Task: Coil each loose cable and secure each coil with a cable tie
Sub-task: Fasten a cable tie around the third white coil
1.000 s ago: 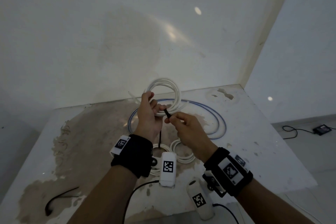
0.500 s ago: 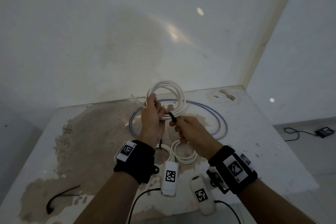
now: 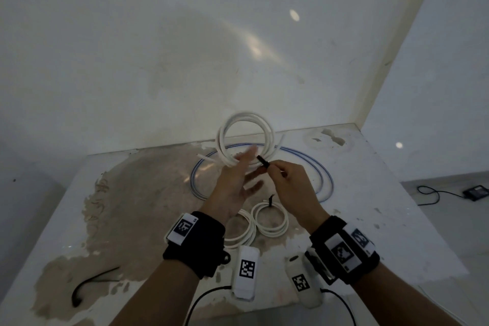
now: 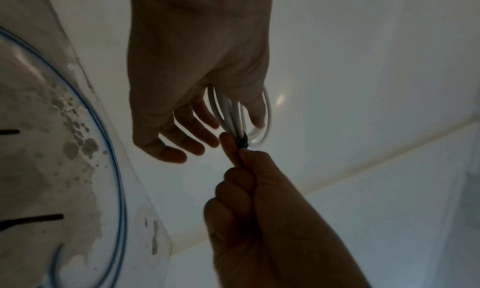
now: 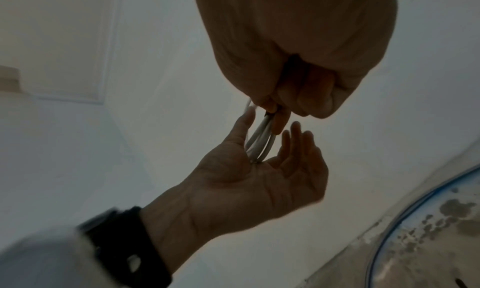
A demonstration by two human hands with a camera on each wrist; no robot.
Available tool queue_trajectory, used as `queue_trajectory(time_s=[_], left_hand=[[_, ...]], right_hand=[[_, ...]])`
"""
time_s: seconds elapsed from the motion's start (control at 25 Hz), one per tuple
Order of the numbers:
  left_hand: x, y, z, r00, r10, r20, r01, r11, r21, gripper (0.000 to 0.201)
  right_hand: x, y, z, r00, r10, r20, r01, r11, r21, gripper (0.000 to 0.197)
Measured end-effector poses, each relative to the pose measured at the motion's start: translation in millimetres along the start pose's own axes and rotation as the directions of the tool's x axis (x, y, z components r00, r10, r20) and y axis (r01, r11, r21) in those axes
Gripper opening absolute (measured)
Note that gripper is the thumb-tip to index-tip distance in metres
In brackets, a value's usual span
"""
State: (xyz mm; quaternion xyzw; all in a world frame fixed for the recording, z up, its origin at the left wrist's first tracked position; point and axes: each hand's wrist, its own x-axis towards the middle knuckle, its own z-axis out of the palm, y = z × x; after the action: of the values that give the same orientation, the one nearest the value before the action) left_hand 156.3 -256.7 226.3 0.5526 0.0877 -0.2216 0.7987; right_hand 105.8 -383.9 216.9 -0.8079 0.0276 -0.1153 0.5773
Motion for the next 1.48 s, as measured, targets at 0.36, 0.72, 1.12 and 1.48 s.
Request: queue_trajectory(time_s=[0.36,0.72,1.12,1.48], left_hand=[[2,-19,-6,0.988,-0.151,0.027,0.152,0.988,-0.037,0.025],[14,-14,-11,0.999,-0.032,-0.007,0.032,0.999,-0.028,0.028],[21,-44,-22,0.992,0.001,0.122,-0.052,0.909,0.413,0.029],[34,-102,-62,0.98,-0.112,0.166,-0.071,0.581,0.811,0.033]], right_hand=[[4,13,6,0.997,-0.036,0.074,0.039,0.999,-0.033,0.03],[9,12,16,0.997,-0.016,0.08,0.017,1.0,-0.005,0.032],[-8,48,-10,0.877,0.415,0.241,-0.455,0.879,0.145,0.047],[-10,118,-37,0.787,0.617,0.026,-0.598,0.75,0.282,0.029]])
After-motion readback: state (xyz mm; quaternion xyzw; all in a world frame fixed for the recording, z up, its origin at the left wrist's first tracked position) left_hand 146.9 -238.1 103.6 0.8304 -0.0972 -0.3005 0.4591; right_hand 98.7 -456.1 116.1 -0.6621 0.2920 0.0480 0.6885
